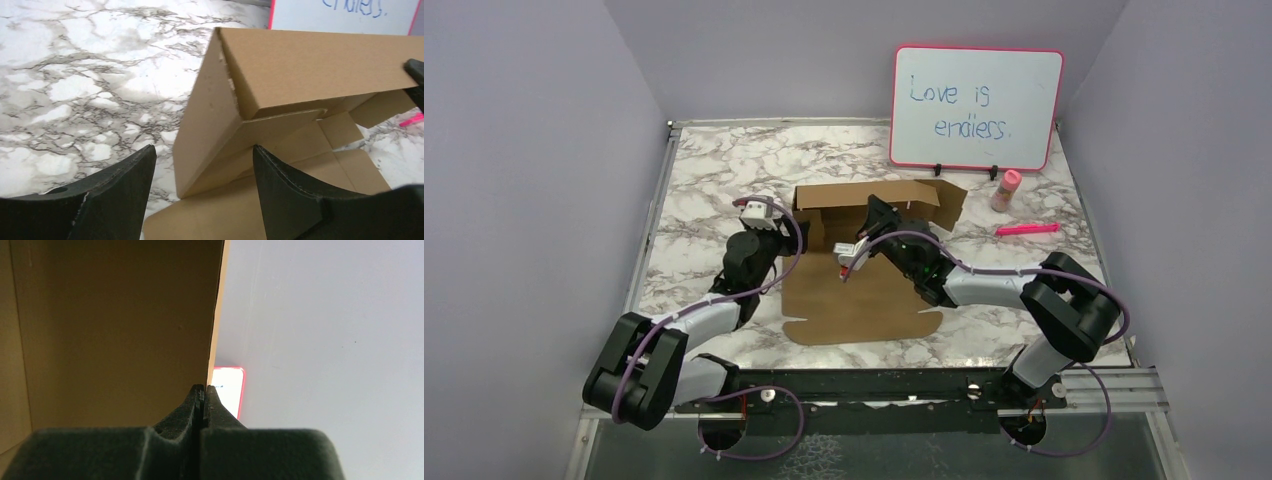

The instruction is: Fold the paper box

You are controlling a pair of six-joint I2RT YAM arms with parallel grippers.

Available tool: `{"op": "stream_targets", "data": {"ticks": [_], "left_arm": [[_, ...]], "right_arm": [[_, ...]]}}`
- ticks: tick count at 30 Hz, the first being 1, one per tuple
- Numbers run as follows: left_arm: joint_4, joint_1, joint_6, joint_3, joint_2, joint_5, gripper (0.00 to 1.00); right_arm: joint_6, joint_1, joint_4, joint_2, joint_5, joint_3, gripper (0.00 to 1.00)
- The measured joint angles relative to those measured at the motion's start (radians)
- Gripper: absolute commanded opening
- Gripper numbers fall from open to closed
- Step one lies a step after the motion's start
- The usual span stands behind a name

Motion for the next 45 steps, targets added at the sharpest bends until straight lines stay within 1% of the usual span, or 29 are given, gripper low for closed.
{"op": "stream_targets", "data": {"ticks": [6, 10, 14, 20, 26, 35, 45], "left_arm": [[0.064, -0.053, 0.000, -0.031, -0.001, -0.002, 0.65], [0.098, -0.078, 0.001, -0.033, 0.005, -0.029, 0.59], [0.163, -0.105, 0.004, -0.033, 0.053, -0.061, 0.57], [0.241, -0.138, 0.017, -0.039, 0.106, -0.129, 0.48], [0.315, -0.160, 0.005, -0.051, 0.147, -0.228, 0.48], [0.411, -0.191, -0.024, -0.043, 0.258, -0.356, 0.51], [0.528, -0.206, -0.021, 0.023, 0.406, -0.523, 0.50]], "right_arm": [[0.000, 0.019, 0.001, 0.002, -0.001, 0.000, 0.01], [0.000, 0.024, 0.005, 0.006, -0.002, 0.000, 0.01], [0.000, 0.024, 0.009, 0.011, -0.001, 0.000, 0.01], [0.000, 0.024, 0.014, 0.015, 0.002, 0.000, 0.01], [0.000, 0.024, 0.020, 0.017, 0.002, 0.000, 0.01], [0.000, 0.030, 0.022, 0.019, 0.002, 0.000, 0.01], [0.002, 0.031, 0.021, 0.019, 0.002, 0.000, 0.01]]}}
